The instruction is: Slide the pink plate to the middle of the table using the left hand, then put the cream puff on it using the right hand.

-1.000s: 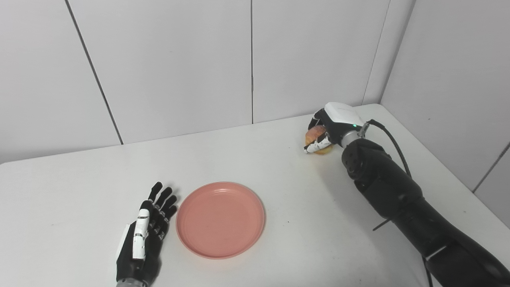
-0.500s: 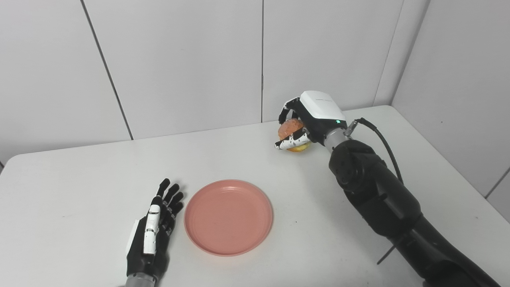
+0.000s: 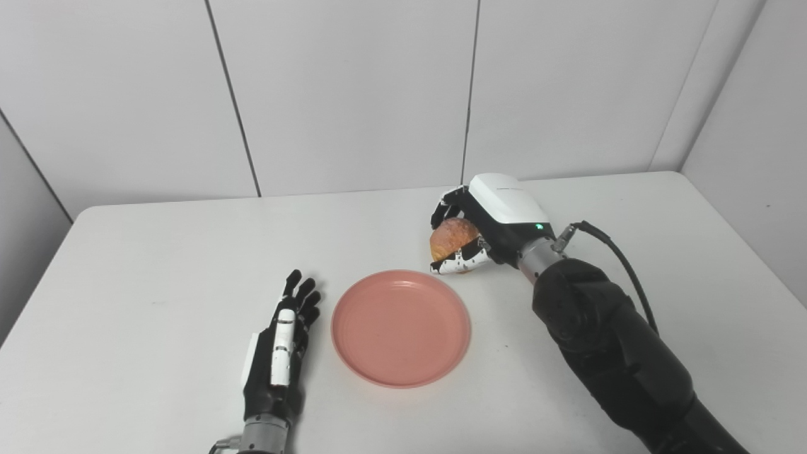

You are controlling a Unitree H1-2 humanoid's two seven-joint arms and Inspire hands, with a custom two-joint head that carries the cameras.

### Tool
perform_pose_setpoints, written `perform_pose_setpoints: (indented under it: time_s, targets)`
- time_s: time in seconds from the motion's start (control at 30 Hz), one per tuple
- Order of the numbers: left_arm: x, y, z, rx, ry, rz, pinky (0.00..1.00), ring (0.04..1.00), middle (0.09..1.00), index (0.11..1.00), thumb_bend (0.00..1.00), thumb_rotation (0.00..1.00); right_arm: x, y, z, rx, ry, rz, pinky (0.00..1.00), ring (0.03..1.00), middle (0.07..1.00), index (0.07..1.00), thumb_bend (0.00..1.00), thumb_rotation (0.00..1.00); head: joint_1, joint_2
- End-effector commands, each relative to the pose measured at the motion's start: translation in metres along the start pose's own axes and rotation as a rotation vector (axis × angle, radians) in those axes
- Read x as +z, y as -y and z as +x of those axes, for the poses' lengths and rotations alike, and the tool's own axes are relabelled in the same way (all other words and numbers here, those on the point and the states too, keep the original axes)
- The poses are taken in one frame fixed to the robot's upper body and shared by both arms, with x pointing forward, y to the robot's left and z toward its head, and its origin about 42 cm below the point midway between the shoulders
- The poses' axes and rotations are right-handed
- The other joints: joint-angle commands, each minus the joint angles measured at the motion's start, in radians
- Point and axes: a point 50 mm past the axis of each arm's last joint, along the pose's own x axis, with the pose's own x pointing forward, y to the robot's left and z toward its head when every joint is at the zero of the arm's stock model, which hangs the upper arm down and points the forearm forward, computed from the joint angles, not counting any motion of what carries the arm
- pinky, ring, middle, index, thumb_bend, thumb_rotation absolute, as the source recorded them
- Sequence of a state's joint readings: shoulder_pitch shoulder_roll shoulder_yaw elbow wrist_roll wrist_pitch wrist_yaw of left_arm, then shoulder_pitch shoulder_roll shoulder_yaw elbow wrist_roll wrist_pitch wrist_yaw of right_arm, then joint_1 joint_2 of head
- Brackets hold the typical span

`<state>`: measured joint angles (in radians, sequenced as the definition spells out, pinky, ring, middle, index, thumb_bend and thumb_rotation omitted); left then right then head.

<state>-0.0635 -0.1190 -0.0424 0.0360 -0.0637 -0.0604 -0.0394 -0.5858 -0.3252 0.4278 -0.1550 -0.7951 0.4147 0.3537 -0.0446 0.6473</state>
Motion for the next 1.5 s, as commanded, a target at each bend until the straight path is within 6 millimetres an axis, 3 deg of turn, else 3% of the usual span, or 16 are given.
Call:
perform_pose_setpoints:
  time_s: [0.0,0.2,0.33,0.4,0.5,0.73,0.97,1.03,1.23,1.37,1.47]
  targets:
    - [-0.029,0.003,-0.026,0.051,-0.095,0.003,0.94,0.944,0.945,0.945,0.42,1.0,0.017,0.012,0.003,-0.047,0.089,-0.019,0.28,0.356,0.431,0.528,0.41,0.31,0.017,0.005]
    - [-0.027,0.017,-0.021,0.072,-0.075,0.019,0.95,0.946,0.952,0.952,0.44,1.0,0.023,-0.01,0.006,0.01,0.113,-0.02,0.25,0.315,0.387,0.488,0.42,0.31,0.064,0.027]
    - [-0.025,0.025,-0.017,0.085,-0.08,0.021,0.95,0.937,0.943,0.942,0.45,1.0,0.024,-0.024,0.01,0.049,0.127,-0.002,0.29,0.378,0.447,0.534,0.41,0.34,0.093,0.038]
    - [-0.024,0.028,-0.016,0.086,-0.088,0.03,0.94,0.934,0.941,0.94,0.45,1.0,0.025,-0.03,0.011,0.066,0.128,0.003,0.35,0.462,0.548,0.606,0.4,0.37,0.104,0.043]
    - [-0.022,0.032,-0.015,0.085,-0.099,0.047,0.93,0.93,0.94,0.938,0.45,1.0,0.026,-0.043,0.015,0.098,0.117,-0.003,0.37,0.491,0.578,0.643,0.4,0.36,0.109,0.045]
    - [-0.022,0.035,-0.012,0.092,-0.104,0.054,0.91,0.916,0.929,0.928,0.43,1.0,0.026,-0.067,0.031,0.143,0.093,-0.002,0.33,0.438,0.525,0.614,0.4,0.36,0.111,0.051]
    - [-0.021,0.035,-0.011,0.092,-0.106,0.063,0.9,0.914,0.927,0.924,0.43,1.0,0.025,-0.081,0.038,0.15,0.098,-0.005,0.28,0.378,0.466,0.558,0.39,0.34,0.113,0.064]
    - [-0.021,0.035,-0.01,0.092,-0.107,0.065,0.9,0.913,0.926,0.923,0.43,1.0,0.025,-0.085,0.039,0.15,0.097,-0.013,0.32,0.447,0.541,0.596,0.39,0.37,0.113,0.064]
    - [-0.02,0.036,-0.009,0.092,-0.103,0.066,0.89,0.907,0.921,0.917,0.41,1.0,0.022,-0.09,0.04,0.143,0.099,-0.05,0.24,0.347,0.439,0.539,0.41,0.36,0.114,0.07]
    - [-0.019,0.036,-0.009,0.09,-0.1,0.067,0.88,0.907,0.92,0.919,0.41,1.0,0.025,-0.086,0.037,0.136,0.108,-0.089,0.23,0.335,0.436,0.57,0.48,0.36,0.112,0.072]
    - [-0.019,0.036,-0.009,0.092,-0.099,0.064,0.88,0.905,0.919,0.917,0.41,1.0,0.028,-0.082,0.034,0.125,0.121,-0.126,0.28,0.392,0.488,0.596,0.52,0.41,0.11,0.074]
